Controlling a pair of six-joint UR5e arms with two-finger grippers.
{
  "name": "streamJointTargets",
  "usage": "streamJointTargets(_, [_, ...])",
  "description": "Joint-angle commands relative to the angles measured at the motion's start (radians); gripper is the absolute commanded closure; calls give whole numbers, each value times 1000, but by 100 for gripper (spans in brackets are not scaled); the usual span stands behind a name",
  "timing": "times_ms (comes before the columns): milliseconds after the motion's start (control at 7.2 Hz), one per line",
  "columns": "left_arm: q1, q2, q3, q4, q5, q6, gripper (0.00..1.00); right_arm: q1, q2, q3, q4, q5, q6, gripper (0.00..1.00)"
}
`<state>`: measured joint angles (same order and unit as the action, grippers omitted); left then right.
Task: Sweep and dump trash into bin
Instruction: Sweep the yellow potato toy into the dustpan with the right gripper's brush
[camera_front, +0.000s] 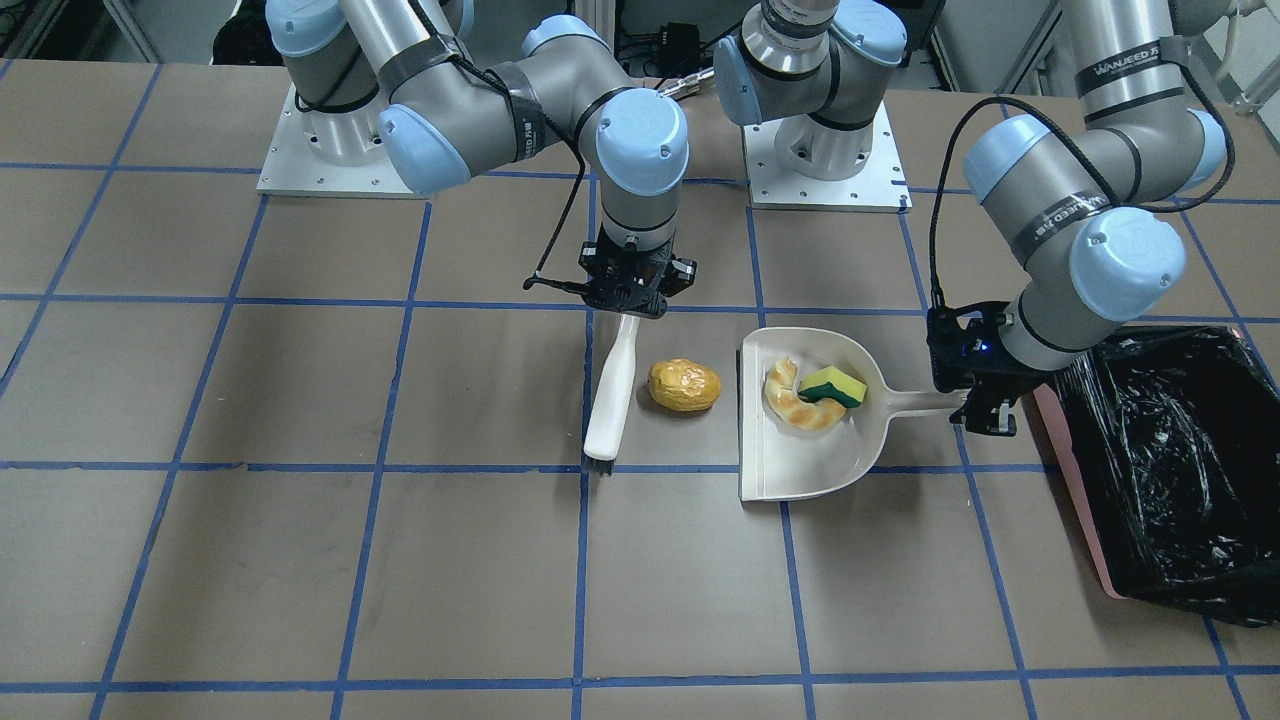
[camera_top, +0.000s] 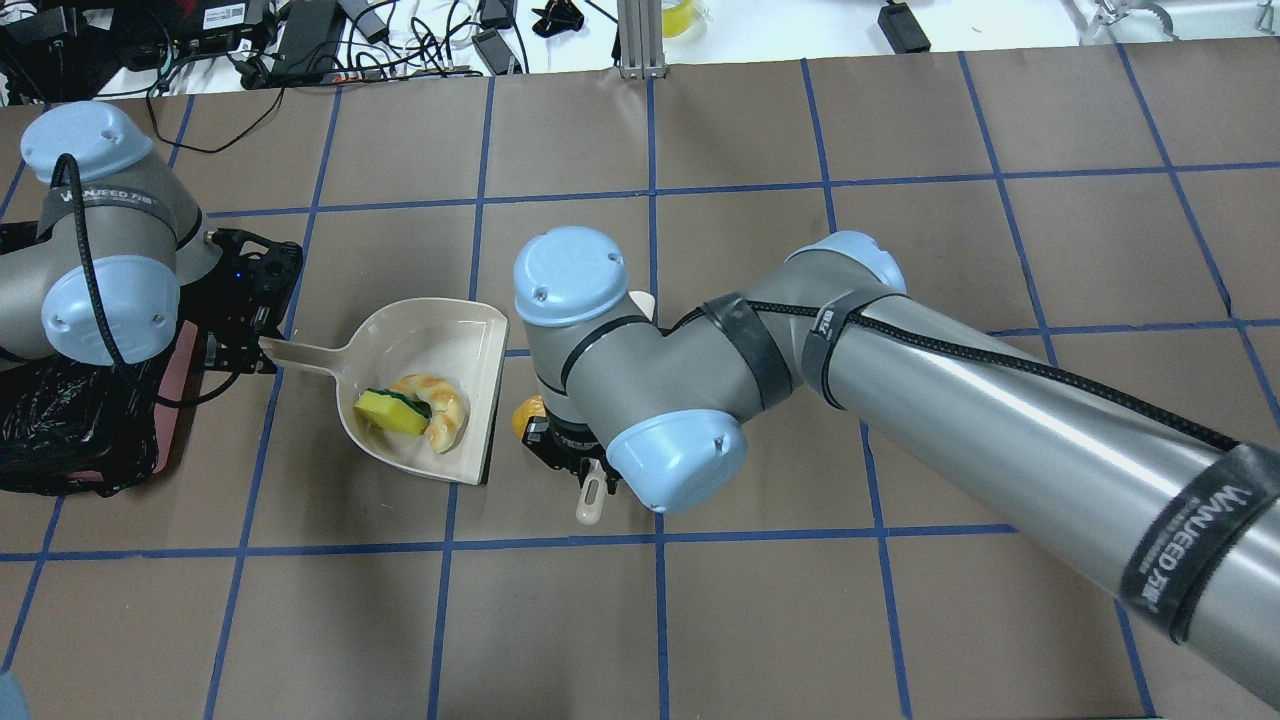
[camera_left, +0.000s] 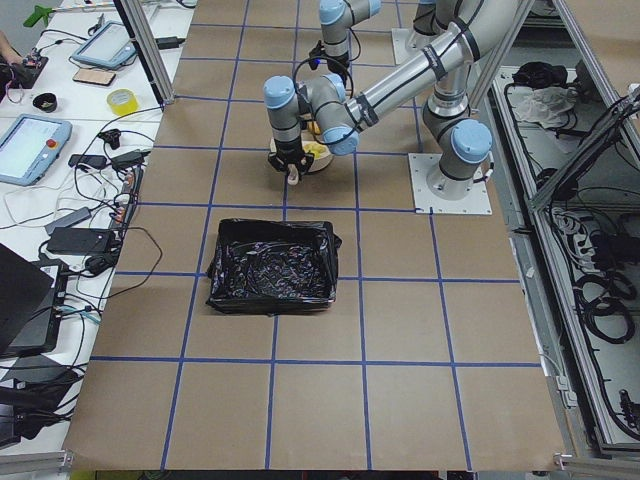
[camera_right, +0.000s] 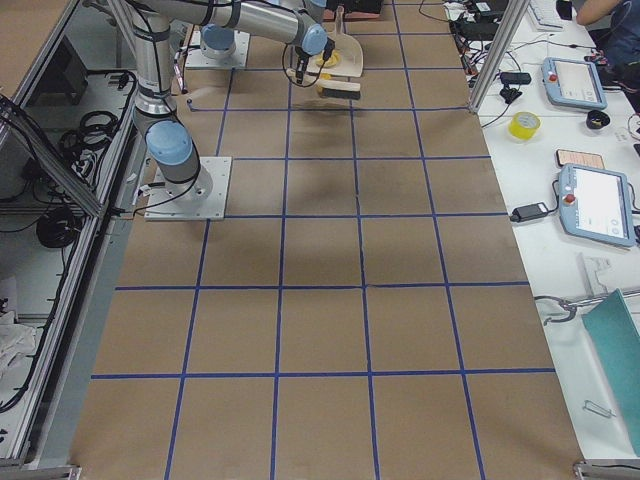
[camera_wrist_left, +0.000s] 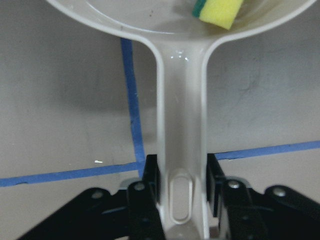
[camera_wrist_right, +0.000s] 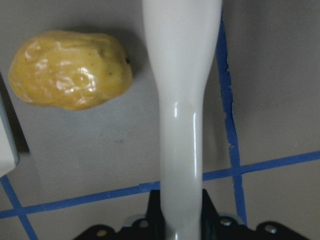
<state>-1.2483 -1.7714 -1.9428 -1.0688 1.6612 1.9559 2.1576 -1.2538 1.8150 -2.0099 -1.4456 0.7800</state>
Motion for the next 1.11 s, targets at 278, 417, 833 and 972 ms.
streamJointTargets(278, [-5, 36, -48, 15, -4, -34, 100, 50, 16, 32, -136, 5, -2, 100])
streamJointTargets(417, [-5, 35, -45, 16, -4, -34, 100, 57, 45, 29, -180, 11, 1, 100])
streamJointTargets(833, [-7, 35, -45, 18, -8, -34, 100, 99, 143, -89, -274, 45, 109, 100])
streamJointTargets(972, [-7, 35, -42, 18, -8, -32, 100, 122, 178, -177, -224, 56, 142, 100])
